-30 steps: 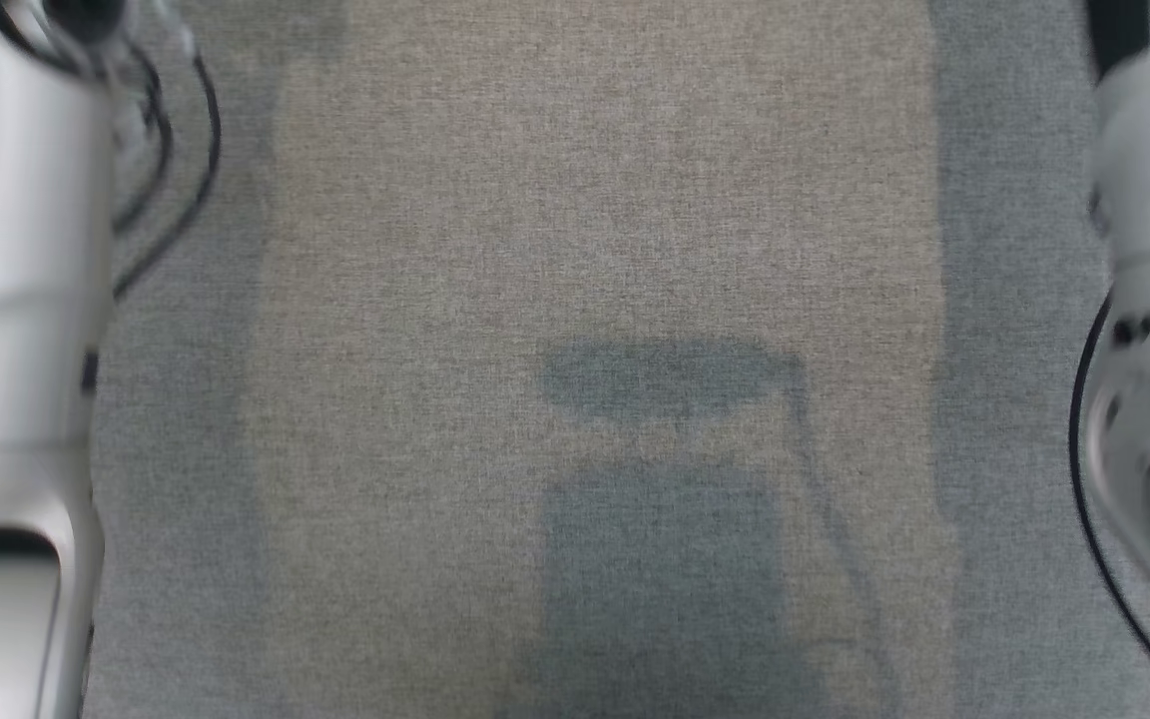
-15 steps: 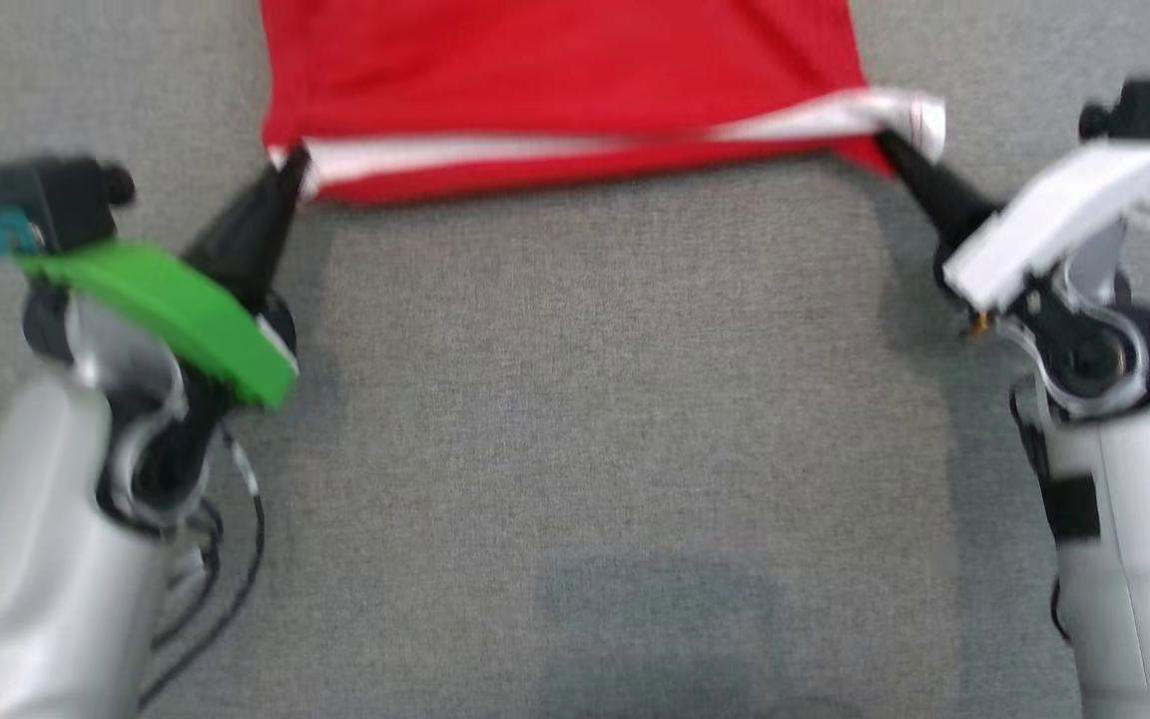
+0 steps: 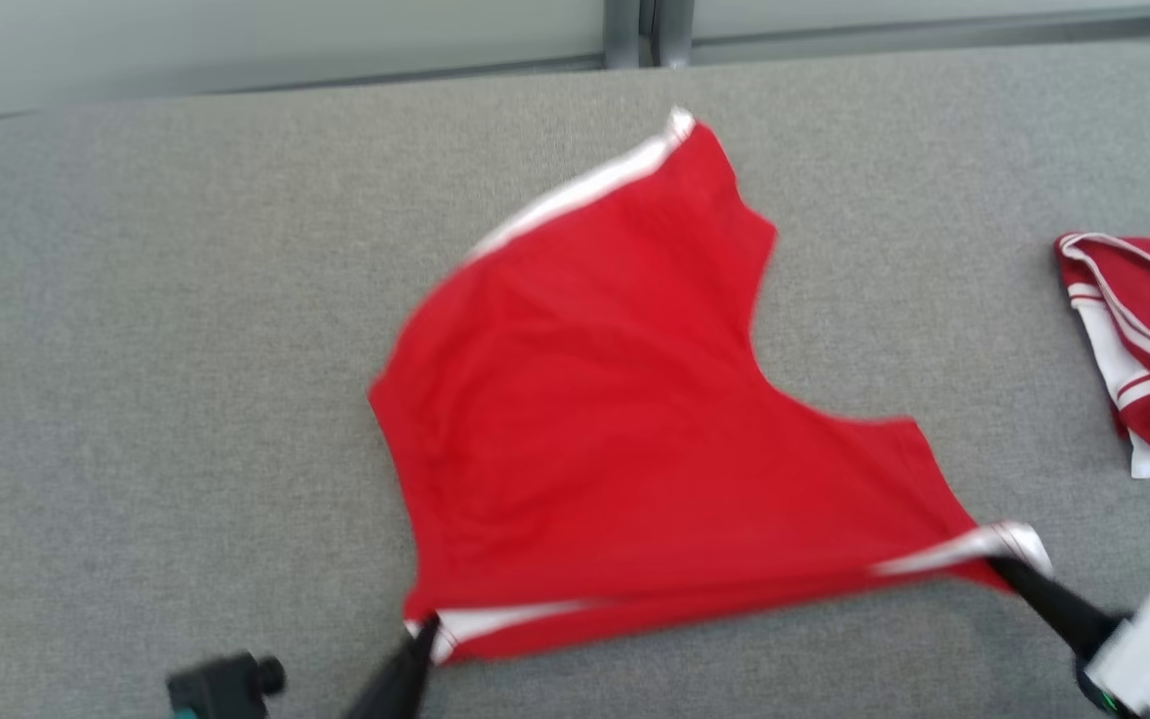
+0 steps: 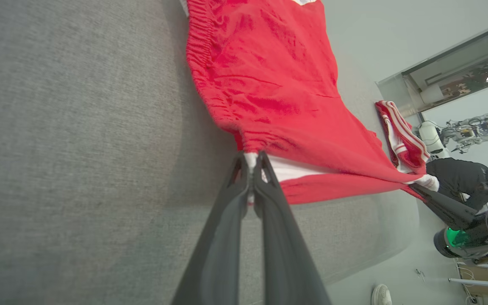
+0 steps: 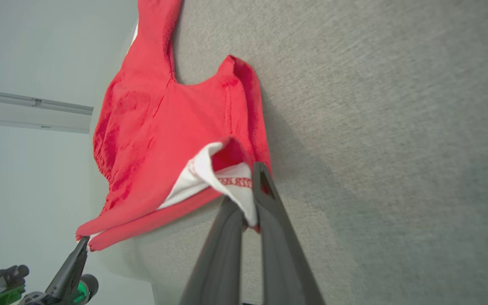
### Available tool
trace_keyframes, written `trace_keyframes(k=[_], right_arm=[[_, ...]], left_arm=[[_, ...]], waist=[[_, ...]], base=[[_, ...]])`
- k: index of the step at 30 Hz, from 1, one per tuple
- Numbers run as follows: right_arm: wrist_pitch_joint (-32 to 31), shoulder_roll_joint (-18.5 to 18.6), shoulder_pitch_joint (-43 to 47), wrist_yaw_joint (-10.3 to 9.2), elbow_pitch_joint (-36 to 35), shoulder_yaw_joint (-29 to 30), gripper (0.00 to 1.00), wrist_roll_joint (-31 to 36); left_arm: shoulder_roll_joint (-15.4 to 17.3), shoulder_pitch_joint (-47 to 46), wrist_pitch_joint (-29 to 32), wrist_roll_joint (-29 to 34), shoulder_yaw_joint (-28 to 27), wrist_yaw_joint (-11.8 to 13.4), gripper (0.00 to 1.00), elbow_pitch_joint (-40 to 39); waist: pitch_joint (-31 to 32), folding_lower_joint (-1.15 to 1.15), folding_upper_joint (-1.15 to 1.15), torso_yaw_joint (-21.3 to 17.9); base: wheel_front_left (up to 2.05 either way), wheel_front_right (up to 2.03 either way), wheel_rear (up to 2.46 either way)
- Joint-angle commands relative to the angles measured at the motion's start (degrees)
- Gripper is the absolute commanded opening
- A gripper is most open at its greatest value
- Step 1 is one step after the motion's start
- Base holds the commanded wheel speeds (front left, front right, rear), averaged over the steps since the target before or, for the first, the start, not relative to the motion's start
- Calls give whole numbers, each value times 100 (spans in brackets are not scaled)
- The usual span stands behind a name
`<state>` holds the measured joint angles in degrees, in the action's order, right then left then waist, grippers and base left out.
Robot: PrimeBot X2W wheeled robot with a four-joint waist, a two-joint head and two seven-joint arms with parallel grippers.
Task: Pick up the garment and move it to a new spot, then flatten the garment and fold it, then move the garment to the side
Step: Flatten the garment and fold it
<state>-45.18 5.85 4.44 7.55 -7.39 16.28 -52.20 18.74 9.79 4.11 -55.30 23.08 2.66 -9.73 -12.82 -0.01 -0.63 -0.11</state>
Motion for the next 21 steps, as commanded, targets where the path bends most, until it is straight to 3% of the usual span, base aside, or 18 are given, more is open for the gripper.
trace_keyframes(k=[1, 5, 9, 14, 18, 21], right_arm=[[-48, 24, 254, -12, -90, 209, 0, -74], [-351, -98, 1049, -11, -738, 710, 0, -429], [-472, -190, 949, -11, -1243, 849, 0, -586], [-650, -224, -256, -7, -1340, 513, 0, -281], [-744, -238, -1630, -6, -871, 243, 0, 264], [-709, -247, -2804, -6, -121, 148, 0, 859]], left_arm=[[7, 163, -43, 15, -2, 66, 0, -41], [-115, 640, -106, 2, 189, 193, 0, -311], [-97, 665, -39, 42, 221, 298, 0, -547], [-23, 98, 251, 38, 14, 562, 0, -897], [-61, -698, 523, -55, -226, 745, 0, -919], [-151, -1631, 807, 32, -211, 842, 0, -455]], waist=[[379, 1, 63, 41], [311, 1, 63, 239], [130, 1, 63, 259], [-379, 1, 63, 289], [-886, 1, 63, 427], [-1203, 1, 63, 703]], base=[[0, 0, 0], [0, 0, 0], [0, 0, 0], [0, 0, 0], [0, 0, 0], [0, 0, 0]])
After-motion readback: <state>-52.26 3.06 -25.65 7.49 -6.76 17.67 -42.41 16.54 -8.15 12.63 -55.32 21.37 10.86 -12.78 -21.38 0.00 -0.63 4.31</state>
